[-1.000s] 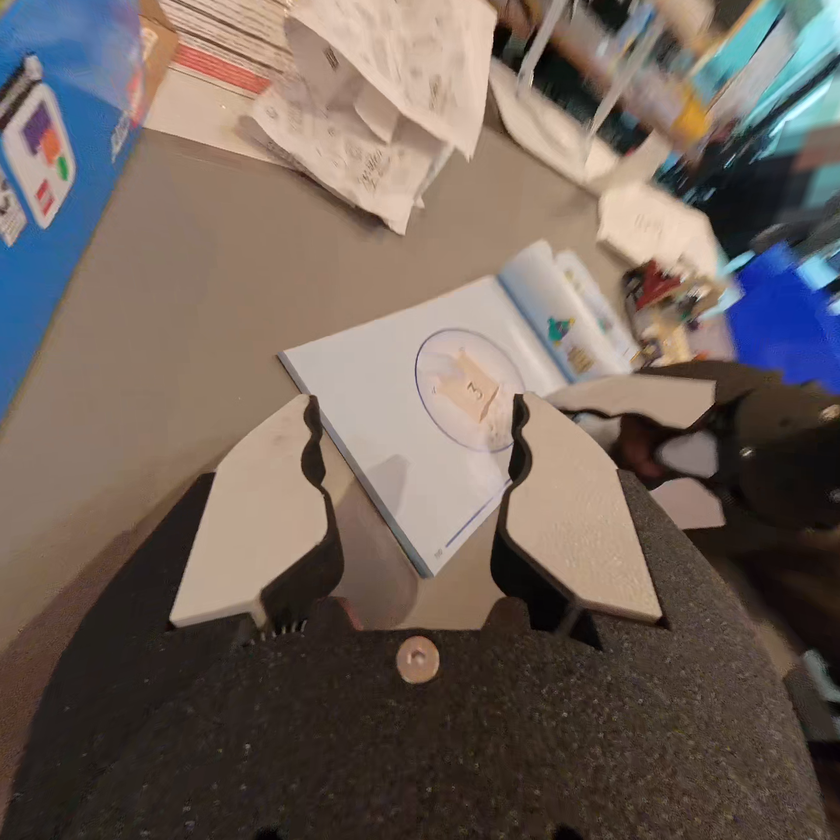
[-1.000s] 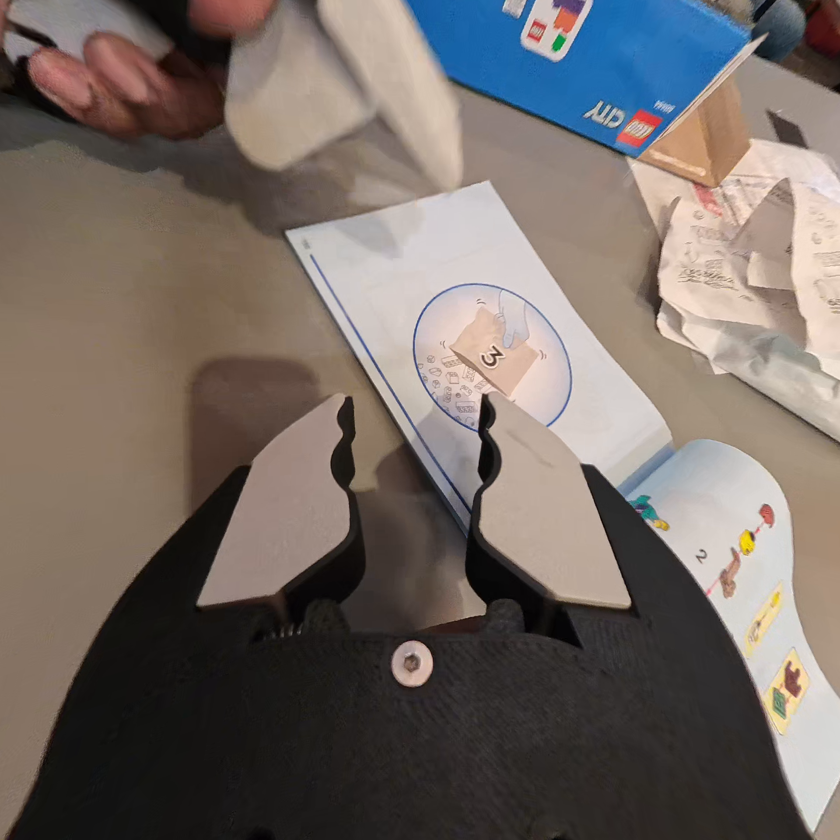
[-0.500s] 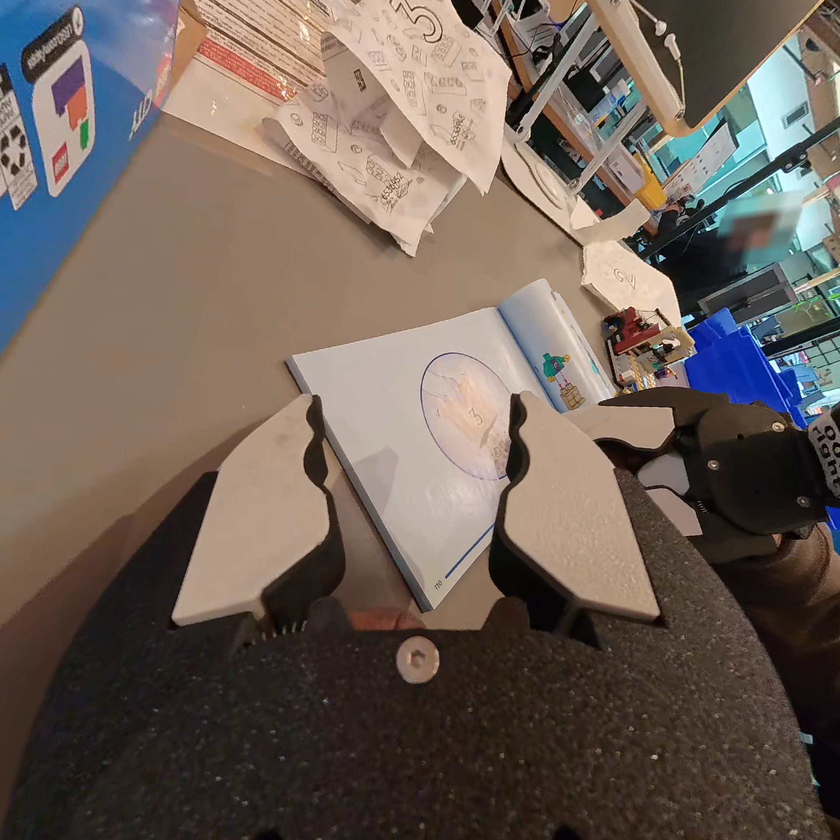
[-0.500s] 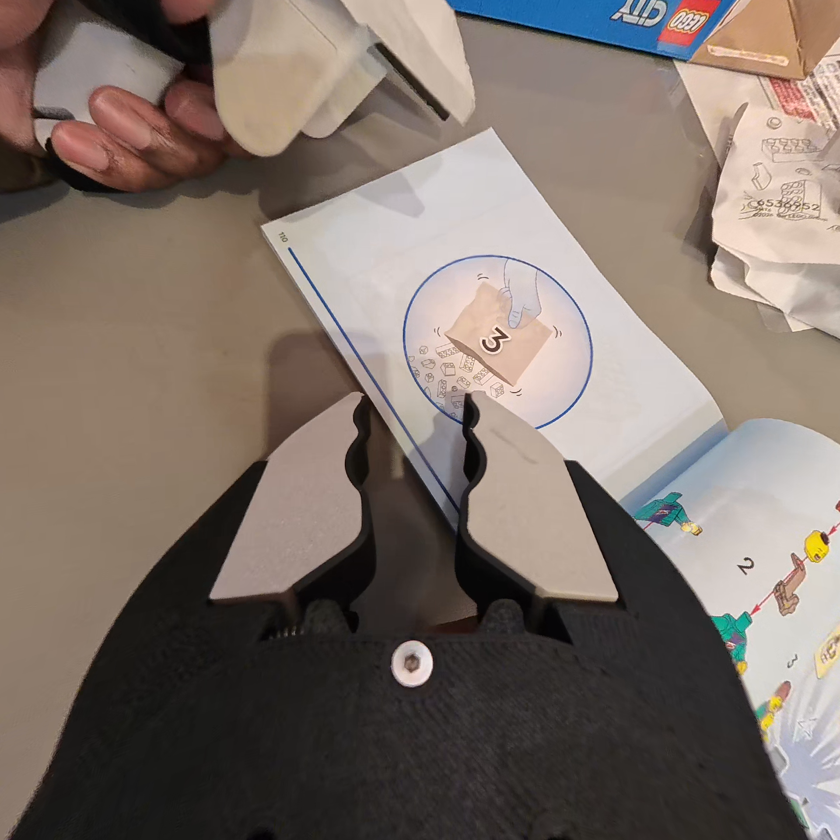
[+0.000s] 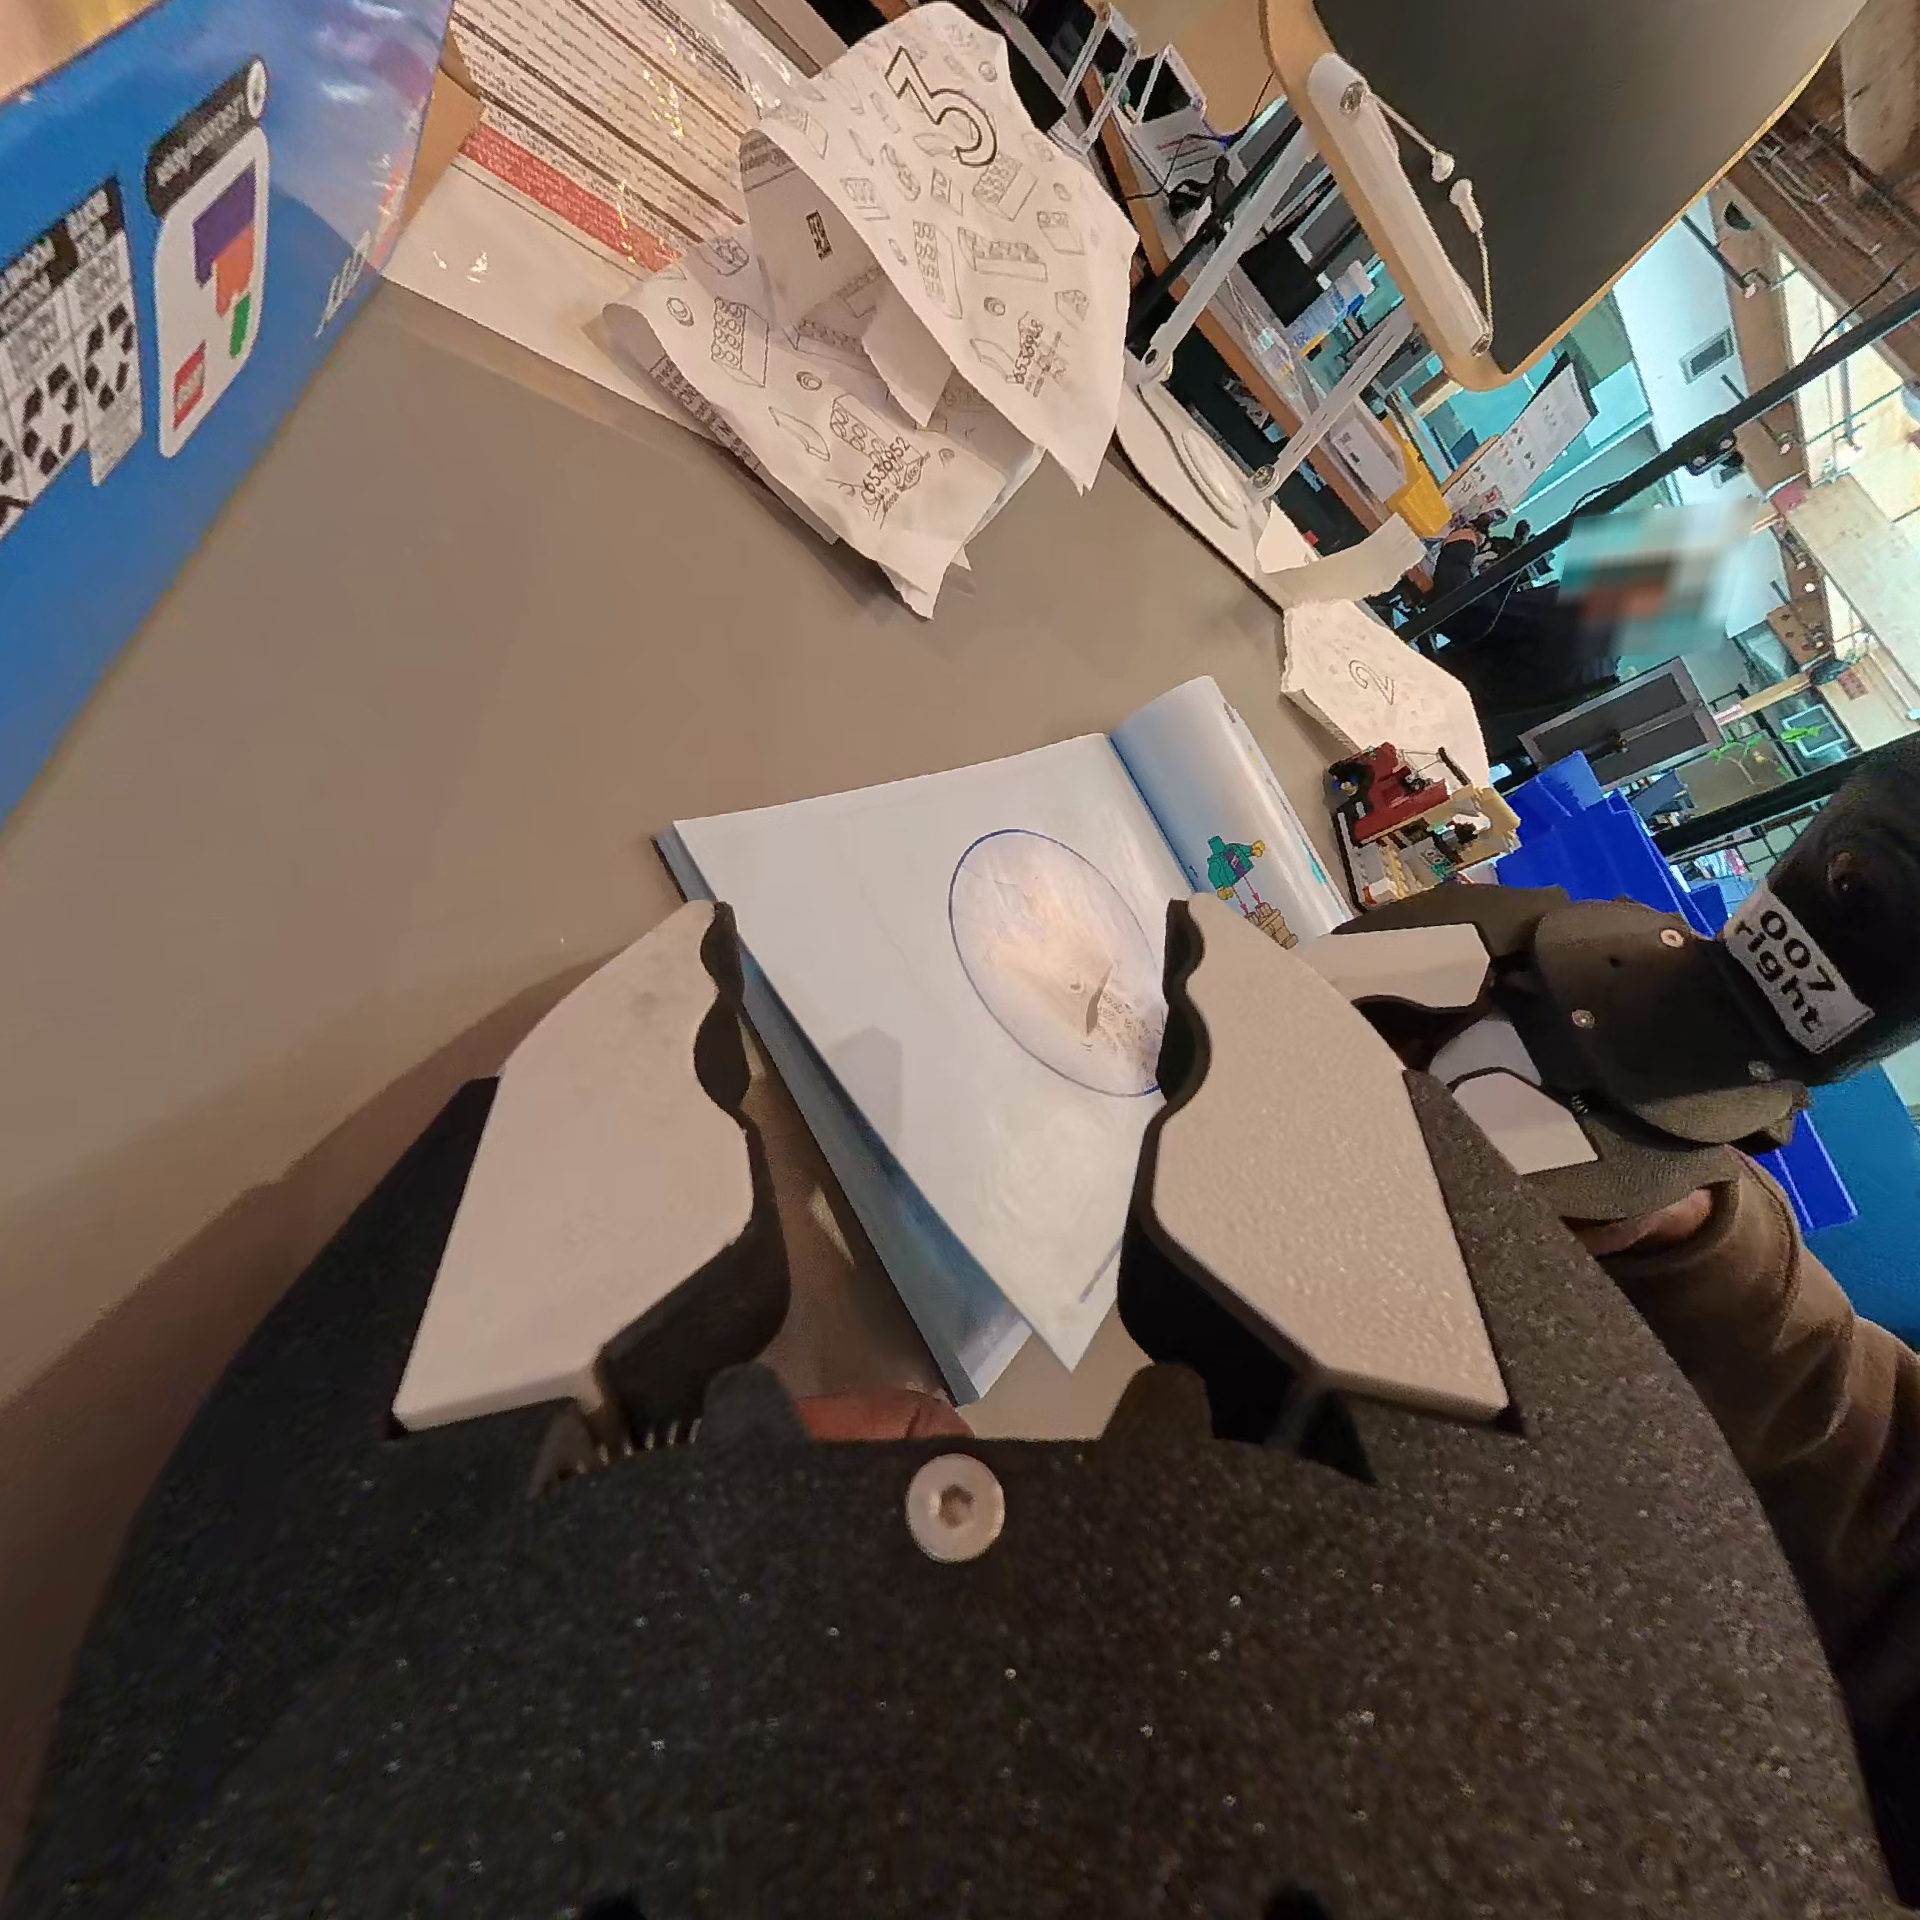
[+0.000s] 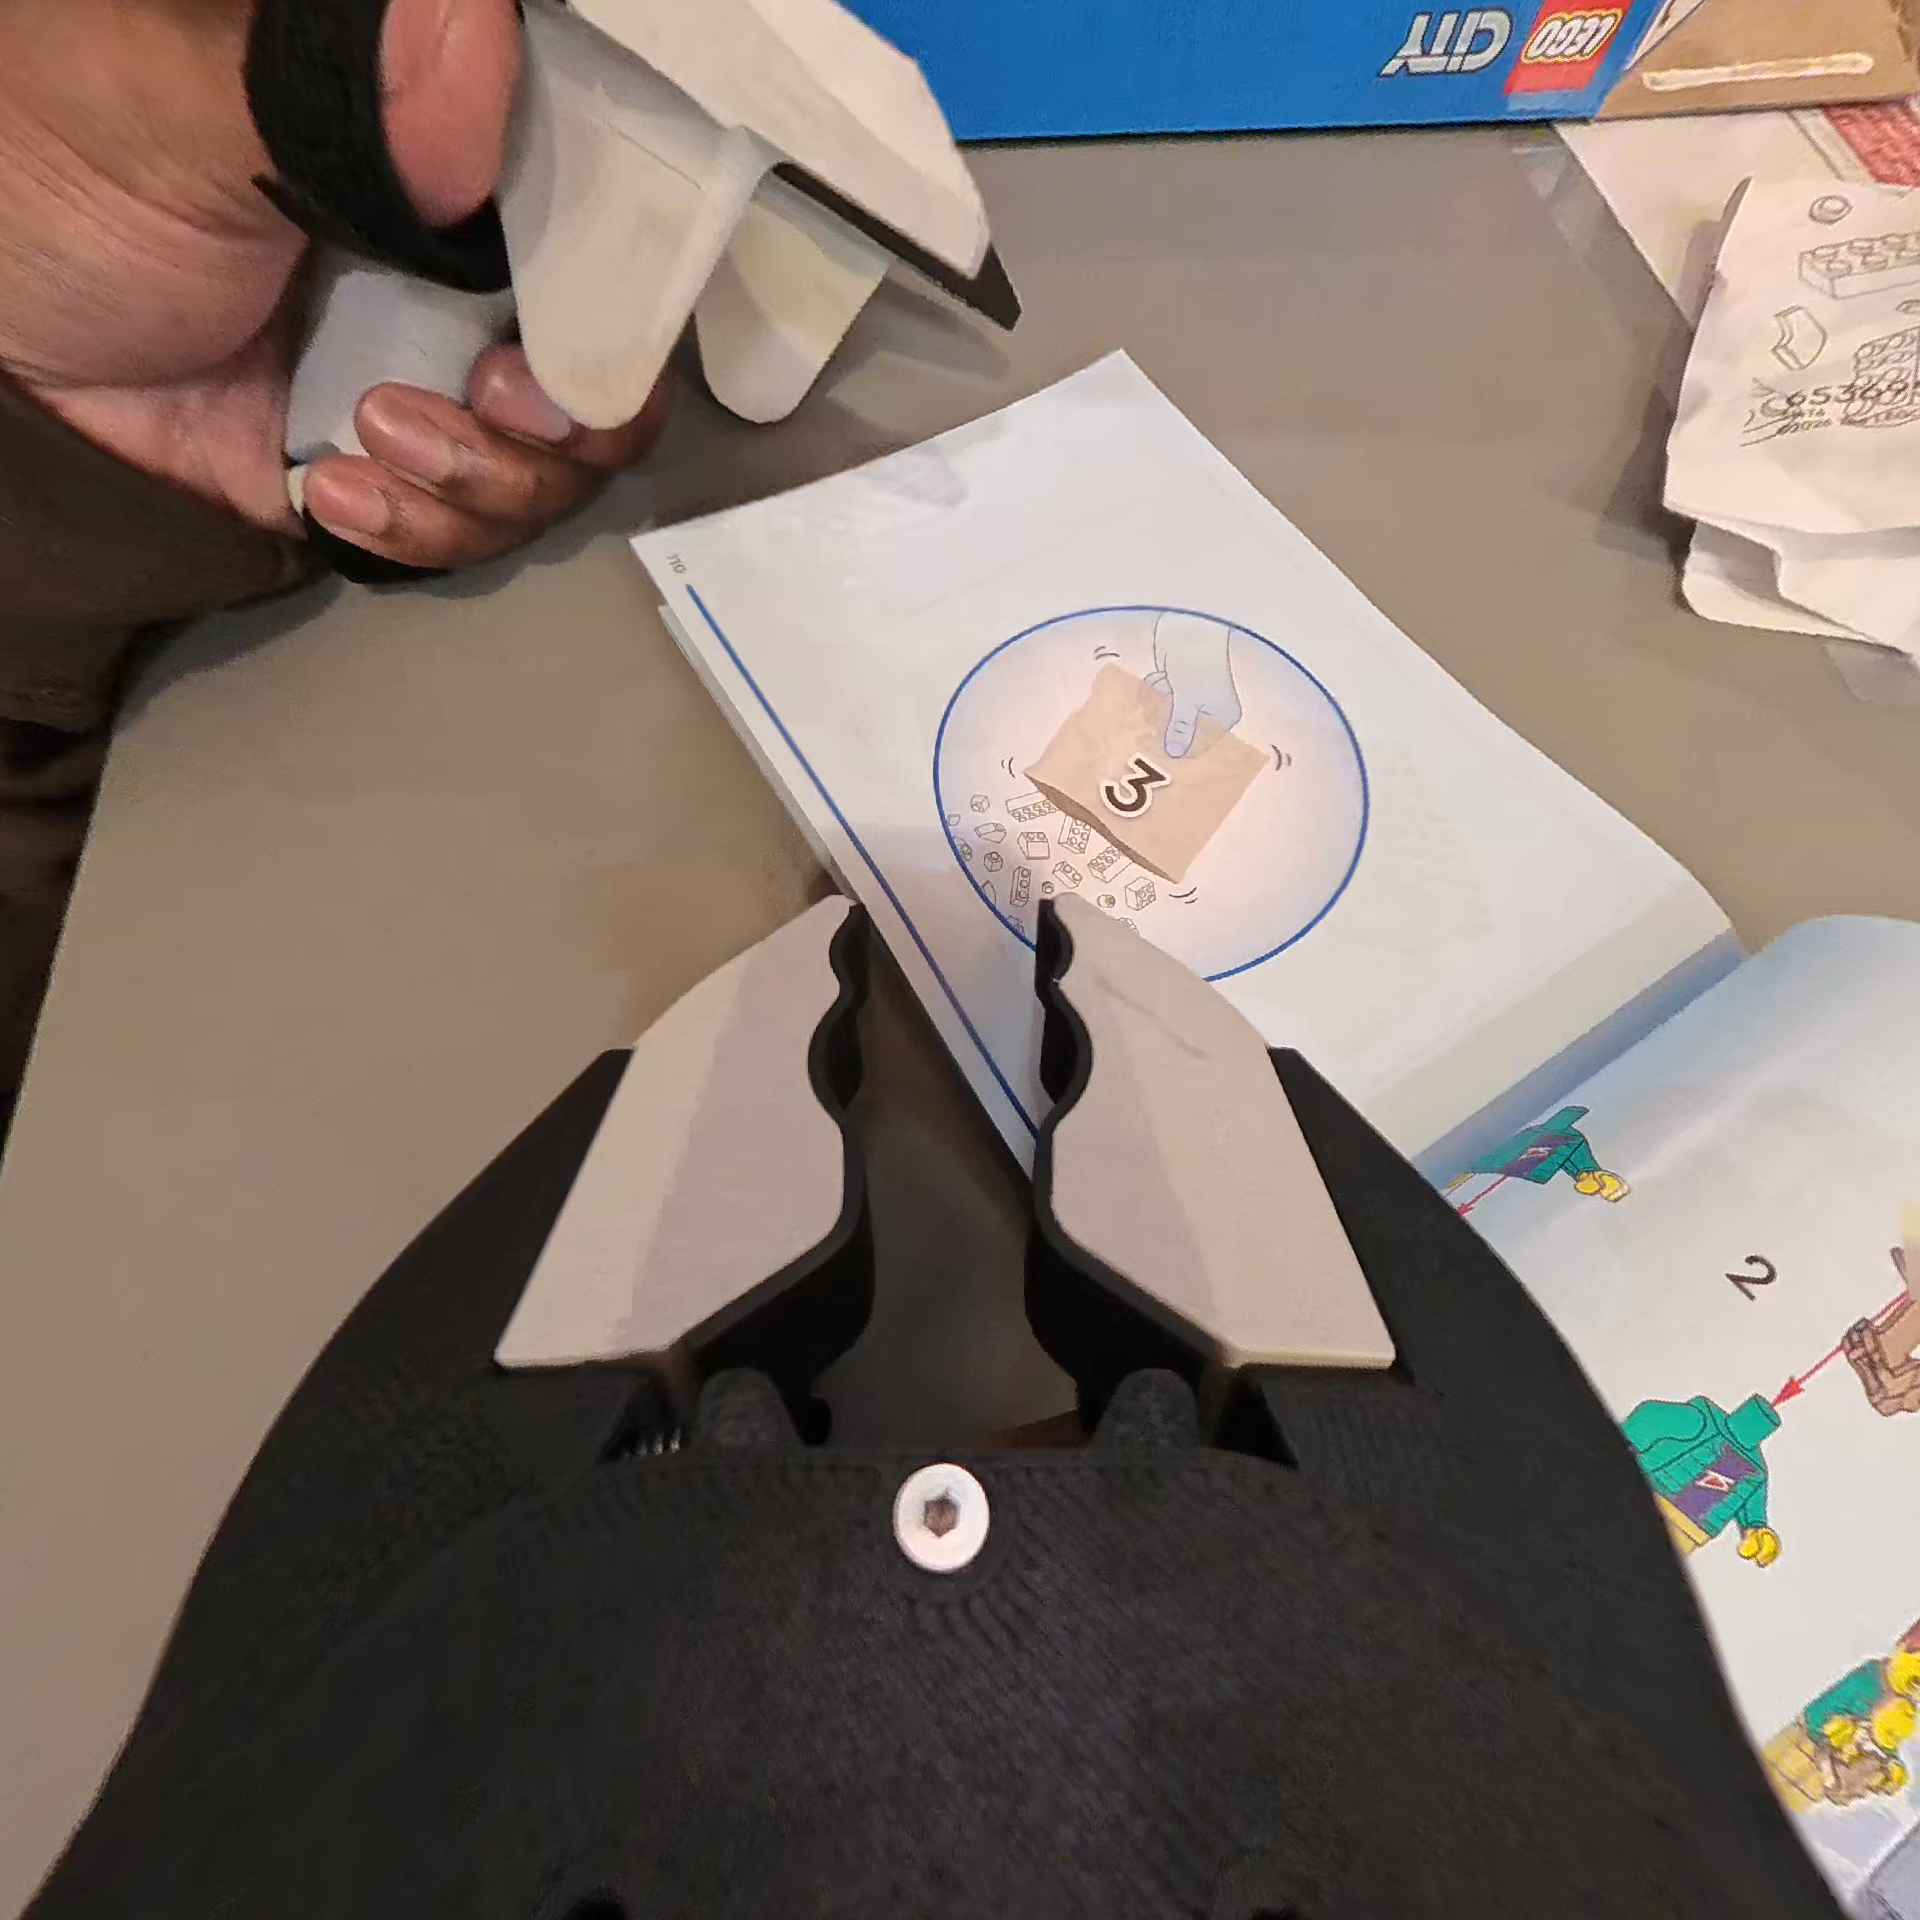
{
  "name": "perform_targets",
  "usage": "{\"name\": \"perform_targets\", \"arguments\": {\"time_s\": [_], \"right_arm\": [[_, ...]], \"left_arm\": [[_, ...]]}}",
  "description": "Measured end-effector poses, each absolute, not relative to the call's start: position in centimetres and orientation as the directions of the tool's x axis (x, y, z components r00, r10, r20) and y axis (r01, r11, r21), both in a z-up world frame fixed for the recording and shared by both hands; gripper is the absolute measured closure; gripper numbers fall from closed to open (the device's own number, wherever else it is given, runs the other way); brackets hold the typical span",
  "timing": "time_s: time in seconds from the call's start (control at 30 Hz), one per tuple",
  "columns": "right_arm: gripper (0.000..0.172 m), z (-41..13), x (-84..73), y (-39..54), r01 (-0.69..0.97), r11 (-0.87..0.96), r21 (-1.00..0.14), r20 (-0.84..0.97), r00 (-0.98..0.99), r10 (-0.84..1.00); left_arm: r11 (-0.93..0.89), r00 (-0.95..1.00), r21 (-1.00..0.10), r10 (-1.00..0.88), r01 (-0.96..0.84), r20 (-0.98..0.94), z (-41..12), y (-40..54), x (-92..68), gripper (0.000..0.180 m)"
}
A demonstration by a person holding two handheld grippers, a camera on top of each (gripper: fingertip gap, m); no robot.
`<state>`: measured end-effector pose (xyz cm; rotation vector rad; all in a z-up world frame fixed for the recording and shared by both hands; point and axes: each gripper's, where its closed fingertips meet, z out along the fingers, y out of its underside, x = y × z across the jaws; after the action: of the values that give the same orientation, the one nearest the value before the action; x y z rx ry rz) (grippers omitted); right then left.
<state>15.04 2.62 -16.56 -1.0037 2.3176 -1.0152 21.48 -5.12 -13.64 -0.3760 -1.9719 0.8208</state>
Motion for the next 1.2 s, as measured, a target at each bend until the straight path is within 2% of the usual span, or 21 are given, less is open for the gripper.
{"name": "perform_targets", "arguments": {"time_s": [0.3,0.47,0.6,0.83,1.2], "right_arm": [[0.144,-16.0,14.7,2.5,-0.352,0.538,-0.766,-0.220,-0.644,-0.733],[0.151,-15.8,14.4,2.3,-0.303,0.565,-0.767,-0.269,-0.648,-0.713],[0.155,-15.5,14.1,2.1,-0.255,0.587,-0.769,-0.317,-0.645,-0.695],[0.157,-15.1,13.9,1.9,-0.212,0.600,-0.772,-0.355,-0.639,-0.682],[0.160,-15.0,13.8,1.9,-0.194,0.604,-0.773,-0.369,-0.637,-0.677]], "left_arm": [[0.728,-0.510,-0.682,0.559,-0.078,0.654,-13.5,-5.2,21.6,0.102],[0.647,-0.478,-0.750,0.620,-0.137,0.622,-11.3,-5.5,22.2,0.104],[0.602,-0.547,-0.795,0.643,-0.074,0.537,-10.8,-5.3,23.2,0.108],[0.602,-0.667,-0.792,0.632,0.100,0.395,-12.7,-5.0,24.0,0.110],[0.642,-0.695,-0.754,0.607,0.142,0.386,-14.3,-5.0,24.2,0.111]]}}
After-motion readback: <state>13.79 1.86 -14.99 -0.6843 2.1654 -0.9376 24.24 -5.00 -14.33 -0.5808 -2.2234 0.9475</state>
